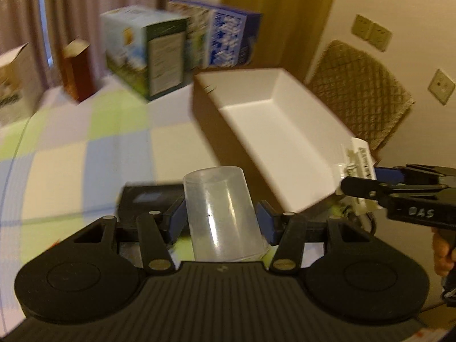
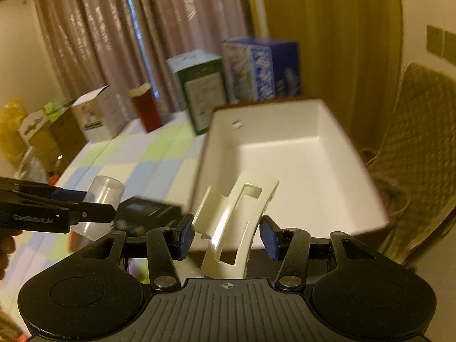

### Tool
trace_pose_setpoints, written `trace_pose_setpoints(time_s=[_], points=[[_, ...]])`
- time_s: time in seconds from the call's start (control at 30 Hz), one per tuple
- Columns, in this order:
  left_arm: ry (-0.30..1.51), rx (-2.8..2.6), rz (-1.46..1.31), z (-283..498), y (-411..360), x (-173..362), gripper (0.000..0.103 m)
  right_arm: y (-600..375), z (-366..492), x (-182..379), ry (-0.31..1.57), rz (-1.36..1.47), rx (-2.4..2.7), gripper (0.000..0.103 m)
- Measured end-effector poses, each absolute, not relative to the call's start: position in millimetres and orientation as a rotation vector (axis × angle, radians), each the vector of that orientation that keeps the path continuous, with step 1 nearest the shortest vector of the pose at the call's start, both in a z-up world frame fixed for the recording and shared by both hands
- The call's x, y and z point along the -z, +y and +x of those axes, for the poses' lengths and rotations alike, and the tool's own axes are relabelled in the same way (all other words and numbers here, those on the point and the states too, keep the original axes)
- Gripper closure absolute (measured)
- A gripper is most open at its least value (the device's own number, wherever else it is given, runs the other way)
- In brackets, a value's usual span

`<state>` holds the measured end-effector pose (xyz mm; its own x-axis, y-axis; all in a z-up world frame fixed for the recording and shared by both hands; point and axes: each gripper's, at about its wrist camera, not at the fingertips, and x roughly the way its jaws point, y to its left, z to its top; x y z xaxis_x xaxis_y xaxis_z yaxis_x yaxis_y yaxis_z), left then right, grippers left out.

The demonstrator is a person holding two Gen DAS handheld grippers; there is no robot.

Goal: Organize objects
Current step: 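Carry frosted container with left tool while right tool carries clip into brown box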

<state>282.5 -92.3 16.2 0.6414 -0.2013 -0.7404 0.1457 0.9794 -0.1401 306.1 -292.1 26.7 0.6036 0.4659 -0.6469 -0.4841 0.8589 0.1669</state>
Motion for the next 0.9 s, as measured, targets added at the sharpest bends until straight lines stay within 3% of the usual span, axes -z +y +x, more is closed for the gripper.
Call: trace_pose_setpoints(time_s=[0.37, 0.9], points=[[0.885, 0.286, -0.053, 364, -174, -11, 0.054, -314, 378, -2, 0.760, -0.142, -0.531, 0.056], [1.116, 0.268, -0.010, 430, -214, 63, 0.054, -312, 437, 49, 0.979, -0.344, -0.643, 0.056]])
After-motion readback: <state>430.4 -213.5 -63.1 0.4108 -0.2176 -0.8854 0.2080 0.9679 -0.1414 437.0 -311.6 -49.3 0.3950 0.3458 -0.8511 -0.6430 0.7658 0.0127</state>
